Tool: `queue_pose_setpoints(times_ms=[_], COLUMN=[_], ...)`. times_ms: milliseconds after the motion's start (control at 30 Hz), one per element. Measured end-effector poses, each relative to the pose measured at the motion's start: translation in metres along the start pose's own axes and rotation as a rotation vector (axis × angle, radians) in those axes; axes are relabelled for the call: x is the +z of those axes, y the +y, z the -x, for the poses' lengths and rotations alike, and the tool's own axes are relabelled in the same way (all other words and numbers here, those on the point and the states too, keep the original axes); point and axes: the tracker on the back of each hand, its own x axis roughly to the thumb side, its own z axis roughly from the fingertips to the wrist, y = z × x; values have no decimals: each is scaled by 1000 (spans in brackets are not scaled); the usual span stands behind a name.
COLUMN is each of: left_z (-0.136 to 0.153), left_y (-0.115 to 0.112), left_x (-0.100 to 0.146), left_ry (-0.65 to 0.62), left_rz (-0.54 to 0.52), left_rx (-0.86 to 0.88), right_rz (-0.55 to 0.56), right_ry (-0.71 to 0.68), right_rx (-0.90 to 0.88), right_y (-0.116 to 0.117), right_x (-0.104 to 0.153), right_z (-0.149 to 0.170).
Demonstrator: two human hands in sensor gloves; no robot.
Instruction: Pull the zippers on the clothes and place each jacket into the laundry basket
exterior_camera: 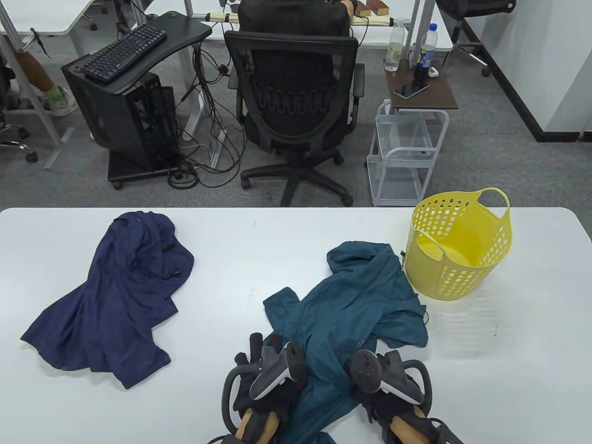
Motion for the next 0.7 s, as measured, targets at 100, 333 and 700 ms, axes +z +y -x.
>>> queue_pose_setpoints(times_ms=[100,333,700], left_z=[13,29,36], left_y=[1,2,7], left_x=[-4,-9,-6], left_ry=[70,140,128], left_rz=[6,15,-25], left_rx=[8,23,14], right_rz=[18,38,135], right_ry=[66,212,389], right_rx=[-34,-144,-158], right_y=[-11,-23,-16], right_x=[1,5,4], right_z=[28,82,116])
